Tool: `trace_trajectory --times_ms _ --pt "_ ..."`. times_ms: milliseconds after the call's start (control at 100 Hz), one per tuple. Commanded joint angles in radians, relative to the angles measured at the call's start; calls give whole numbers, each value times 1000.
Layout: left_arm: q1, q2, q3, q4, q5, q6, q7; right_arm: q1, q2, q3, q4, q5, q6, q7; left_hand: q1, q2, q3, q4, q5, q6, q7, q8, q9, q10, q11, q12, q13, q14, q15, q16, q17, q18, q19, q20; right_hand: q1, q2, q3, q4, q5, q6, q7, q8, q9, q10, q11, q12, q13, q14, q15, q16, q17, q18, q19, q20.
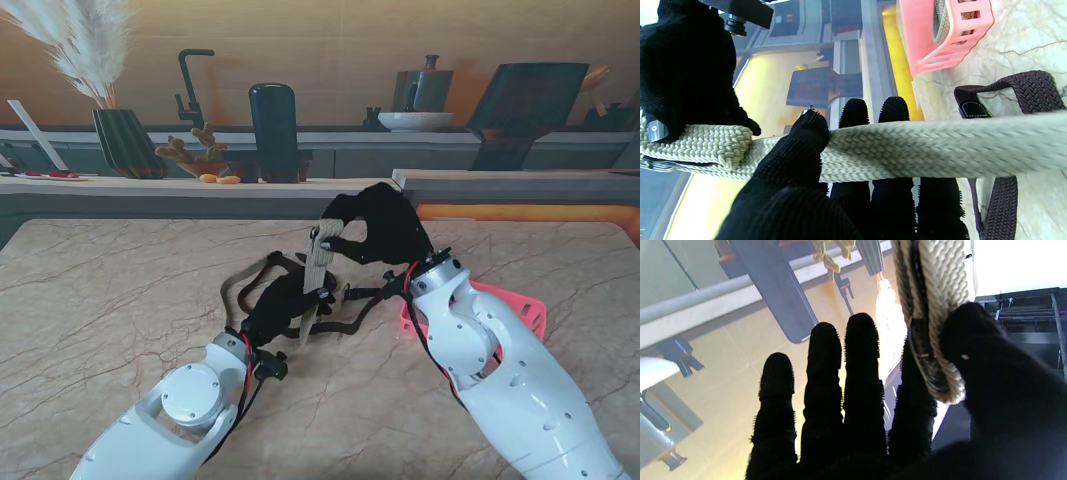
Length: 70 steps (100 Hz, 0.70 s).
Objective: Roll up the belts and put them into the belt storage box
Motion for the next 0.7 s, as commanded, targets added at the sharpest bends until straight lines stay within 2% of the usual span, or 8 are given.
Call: trace_trajectory --times_ms 0,160,360,500,690 --pt "12 -5 0 -7 -4 11 0 20 -3 13 -30 -5 17 -19 110 62 -89 11 25 -14 21 -17 13 27 37 -42 29 6 17 -17 8 -18 42 -9 88 74 77 -4 51 -105 145 16 -1 -18 26 -5 16 -30 28 6 -9 -3 37 -16" --pt "15 -4 3 -13 10 20 7 35 -6 1 -17 -6 51 -28 153 96 -129 19 12 26 17 -22 7 57 39 -88 36 25 23 -22 20 -16 61 -8 93 82 71 -2 45 -93 149 12 -9 -8 38 -12 11 -21 38 5 -18 3 49 -25" --pt "22 -6 4 -23 16 27 20 61 -12 -62 61 -27 59 -73 154 79 -125 18 31 77 6 -49 23 92 54 -116 56 43 48 -26 42 -10 90 -9 104 87 65 7 41 -71 155 2 -21 7 61 -26 3 -8 56 1 -30 16 72 -41" --pt "26 -7 3 -29 -8 33 11 90 -11 -111 131 -72 47 -116 151 70 -132 17 44 92 5 -66 34 96 56 -140 66 49 64 -31 46 -3 105 -12 104 87 63 12 40 -67 157 -4 -23 8 71 -32 4 -6 65 -1 -32 21 86 -47" --pt "34 -10 -2 -39 -35 44 13 116 -17 -163 196 -77 49 -145 143 69 -132 17 43 88 8 -70 34 89 57 -153 62 45 73 -31 43 -1 113 -13 106 83 66 18 44 -57 160 -11 -24 14 82 -39 1 4 72 -4 -39 28 96 -57"
